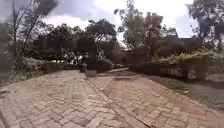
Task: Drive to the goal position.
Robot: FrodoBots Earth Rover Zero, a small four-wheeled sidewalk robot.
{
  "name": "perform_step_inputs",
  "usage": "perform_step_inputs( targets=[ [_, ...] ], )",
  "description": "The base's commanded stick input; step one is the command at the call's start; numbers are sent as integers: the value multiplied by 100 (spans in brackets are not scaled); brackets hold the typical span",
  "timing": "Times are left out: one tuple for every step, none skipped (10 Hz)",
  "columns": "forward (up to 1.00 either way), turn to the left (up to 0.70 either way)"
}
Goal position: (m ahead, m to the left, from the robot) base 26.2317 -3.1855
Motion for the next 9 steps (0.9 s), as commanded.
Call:
perform_step_inputs(
  targets=[
    [70,-31],
    [70,-26],
    [70,0],
    [70,-35],
    [70,-35],
    [70,-35],
    [70,-35],
    [70,-31],
    [70,-13]
  ],
)
